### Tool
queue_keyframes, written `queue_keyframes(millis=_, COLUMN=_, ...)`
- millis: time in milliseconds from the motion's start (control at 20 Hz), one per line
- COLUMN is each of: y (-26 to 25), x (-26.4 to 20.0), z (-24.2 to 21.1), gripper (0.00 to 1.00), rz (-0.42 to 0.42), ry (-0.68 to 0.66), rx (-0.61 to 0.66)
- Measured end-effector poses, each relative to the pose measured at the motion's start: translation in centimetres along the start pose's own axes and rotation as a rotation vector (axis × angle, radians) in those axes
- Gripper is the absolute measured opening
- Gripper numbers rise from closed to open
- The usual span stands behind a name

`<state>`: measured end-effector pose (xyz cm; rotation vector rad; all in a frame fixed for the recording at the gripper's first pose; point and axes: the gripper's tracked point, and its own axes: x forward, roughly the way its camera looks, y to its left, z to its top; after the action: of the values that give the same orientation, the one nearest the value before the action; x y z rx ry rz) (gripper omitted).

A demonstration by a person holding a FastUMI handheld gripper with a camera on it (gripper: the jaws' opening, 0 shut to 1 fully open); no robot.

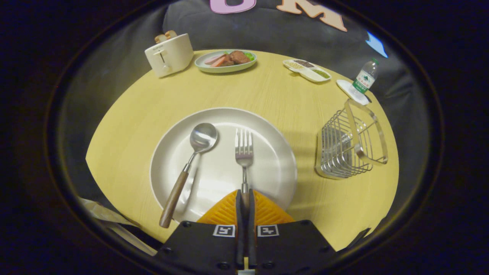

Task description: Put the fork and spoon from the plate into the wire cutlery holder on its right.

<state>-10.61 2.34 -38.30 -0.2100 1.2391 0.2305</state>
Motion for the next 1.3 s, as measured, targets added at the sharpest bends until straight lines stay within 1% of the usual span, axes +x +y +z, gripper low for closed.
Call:
queue_keyframes(millis=250, y=-1.0, x=-1.9, z=2.2, gripper=0.07, rz=0.013, ry=0.001, rx=-0.004)
queue_keyframes(millis=600, y=-5.3, x=-4.7, z=4.8, gripper=0.07, rz=-0.022, ry=-0.003, rx=0.005)
queue_keyframes(millis=950, y=-10.6, x=-7.1, z=5.8, gripper=0.07, rz=-0.071, ry=0.015, rx=0.012)
queue_keyframes(millis=1100, y=-12.7, x=-7.7, z=5.8, gripper=0.07, rz=-0.087, ry=0.044, rx=0.010)
queue_keyframes(millis=1300, y=-14.9, x=-7.7, z=4.8, gripper=0.07, rz=-0.096, ry=0.115, rx=0.037)
